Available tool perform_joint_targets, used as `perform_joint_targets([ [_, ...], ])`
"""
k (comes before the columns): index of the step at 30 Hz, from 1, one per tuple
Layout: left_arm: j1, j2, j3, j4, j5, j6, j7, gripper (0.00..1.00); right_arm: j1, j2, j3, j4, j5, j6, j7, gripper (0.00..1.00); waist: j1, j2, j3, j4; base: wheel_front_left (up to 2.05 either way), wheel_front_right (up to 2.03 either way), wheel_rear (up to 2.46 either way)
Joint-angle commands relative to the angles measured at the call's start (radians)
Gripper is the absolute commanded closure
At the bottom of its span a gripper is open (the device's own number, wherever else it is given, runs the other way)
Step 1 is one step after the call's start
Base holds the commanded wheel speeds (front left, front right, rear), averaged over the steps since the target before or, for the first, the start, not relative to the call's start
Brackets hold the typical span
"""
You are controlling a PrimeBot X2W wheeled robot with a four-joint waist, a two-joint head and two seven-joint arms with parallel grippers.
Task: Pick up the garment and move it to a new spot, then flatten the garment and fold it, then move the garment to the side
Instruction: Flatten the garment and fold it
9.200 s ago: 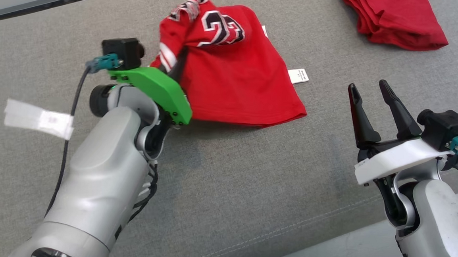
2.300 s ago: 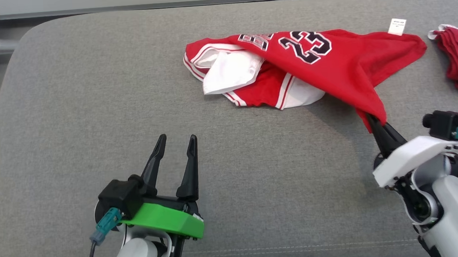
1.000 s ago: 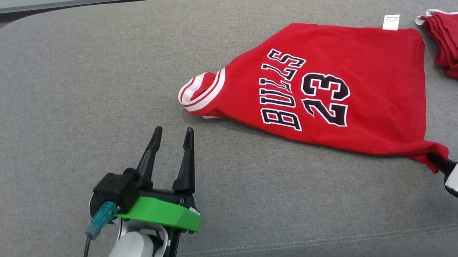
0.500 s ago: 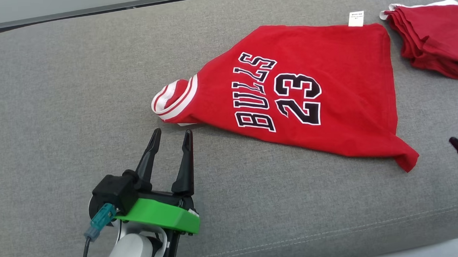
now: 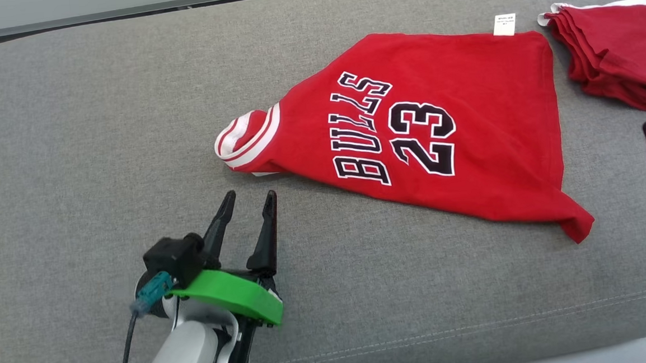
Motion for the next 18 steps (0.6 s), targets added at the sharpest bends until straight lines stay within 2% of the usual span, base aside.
perform_joint_targets([
  [1,-0.035,0.005,0.002,0.031,-0.005,-0.007,0.007,0.00,-0.016,0.007,0.026,-0.005,-0.006,0.000,-0.010,0.00,0.0000,-0.0001,-0.001,0.004,0.00,0.00,0.00],
  [10,-0.171,0.000,0.006,0.330,-0.016,-0.034,0.041,0.00,-0.061,0.003,0.167,0.002,0.018,0.000,-0.056,0.00,0.0000,-0.0001,0.005,-0.013,0.00,0.00,0.00],
  [18,-0.302,-0.035,-0.026,0.552,-0.010,-0.069,0.033,0.00,-0.090,-0.013,0.220,-0.010,0.048,0.000,-0.083,0.00,0.0000,-0.0001,0.027,-0.065,0.00,0.00,0.00],
])
